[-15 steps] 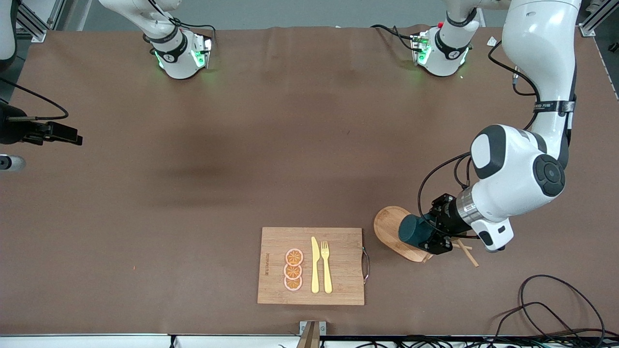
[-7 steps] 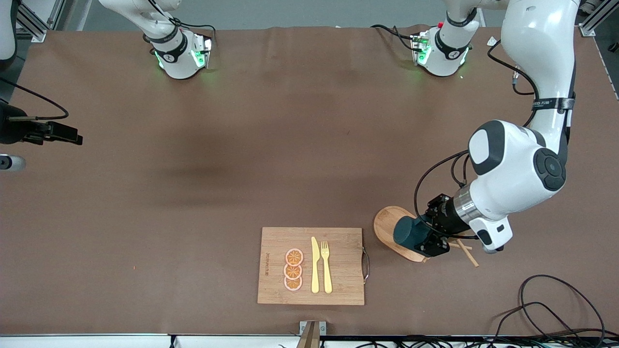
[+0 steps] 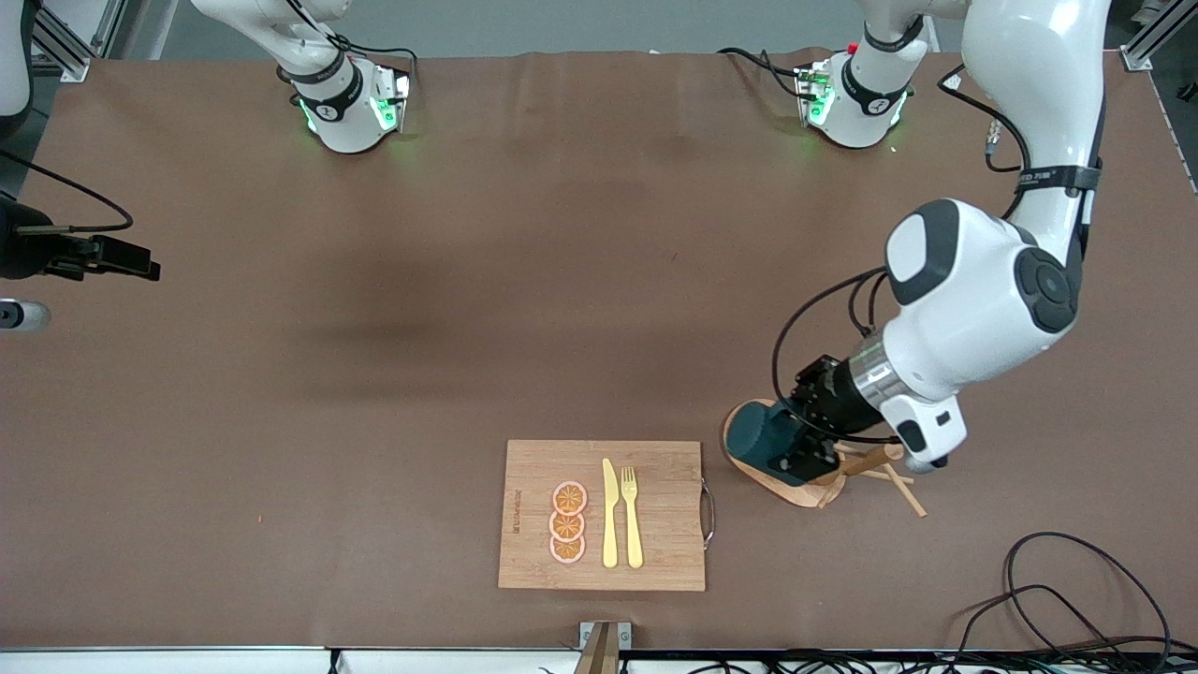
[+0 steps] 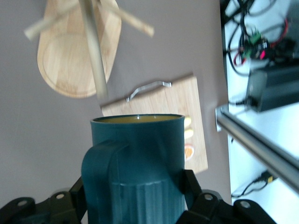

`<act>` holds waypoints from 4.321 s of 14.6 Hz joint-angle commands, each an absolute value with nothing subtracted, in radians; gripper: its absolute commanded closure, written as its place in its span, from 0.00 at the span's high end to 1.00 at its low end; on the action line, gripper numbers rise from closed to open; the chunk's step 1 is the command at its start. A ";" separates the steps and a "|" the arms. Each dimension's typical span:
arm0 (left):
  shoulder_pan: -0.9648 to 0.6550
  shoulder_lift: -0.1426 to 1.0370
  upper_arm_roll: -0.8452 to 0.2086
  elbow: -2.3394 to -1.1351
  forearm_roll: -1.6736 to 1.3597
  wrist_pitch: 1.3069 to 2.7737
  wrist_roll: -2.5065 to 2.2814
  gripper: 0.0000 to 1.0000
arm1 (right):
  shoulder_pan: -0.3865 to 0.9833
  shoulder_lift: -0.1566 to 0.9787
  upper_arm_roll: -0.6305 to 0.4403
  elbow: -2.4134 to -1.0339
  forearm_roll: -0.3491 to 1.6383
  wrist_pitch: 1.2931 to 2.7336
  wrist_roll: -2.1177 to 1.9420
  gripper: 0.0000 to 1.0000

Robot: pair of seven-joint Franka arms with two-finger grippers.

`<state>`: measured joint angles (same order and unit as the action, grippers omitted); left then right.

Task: Transfer cup from left to right arm and place
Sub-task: 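Close the left gripper on the teal mug's body, then lift the mug off the stand and carry it toward the table middle, then hold the mug with the left gripper while the right gripper approaches, then grasp the mug with the right gripper while the left gripper opens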

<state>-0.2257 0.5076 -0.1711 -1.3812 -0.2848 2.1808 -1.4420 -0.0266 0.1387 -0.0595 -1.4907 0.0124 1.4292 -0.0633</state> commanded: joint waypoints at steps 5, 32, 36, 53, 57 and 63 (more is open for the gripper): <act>-0.448 0.491 -0.172 -1.388 0.035 2.180 -1.551 0.39 | -0.038 0.138 -0.049 -1.491 0.015 1.422 -0.063 1.00; -1.124 0.923 -0.167 -1.401 1.641 1.928 -2.173 0.36 | 0.005 0.120 -0.041 -1.548 0.015 1.446 0.198 1.00; -1.140 1.009 -0.167 -1.399 1.762 1.839 -2.256 0.37 | 0.034 0.110 -0.040 -1.620 0.015 1.534 0.259 1.00; -1.154 1.039 -0.195 -1.397 1.734 1.807 -2.385 1.00 | 0.258 0.117 -0.040 -1.802 0.015 1.786 0.729 1.00; -1.152 0.996 -0.238 -1.393 1.607 1.807 -2.340 1.00 | 0.305 0.115 -0.040 -1.867 0.015 1.868 0.823 1.00; -1.138 0.876 -0.250 -1.396 1.424 1.816 -2.169 1.00 | 0.340 0.115 -0.038 -1.956 0.017 1.983 0.900 1.00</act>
<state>-1.1489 0.9314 -0.2390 -1.3770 1.4777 1.8187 -2.2244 0.3300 0.1388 -0.0336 -1.8926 0.0143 1.9332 0.8721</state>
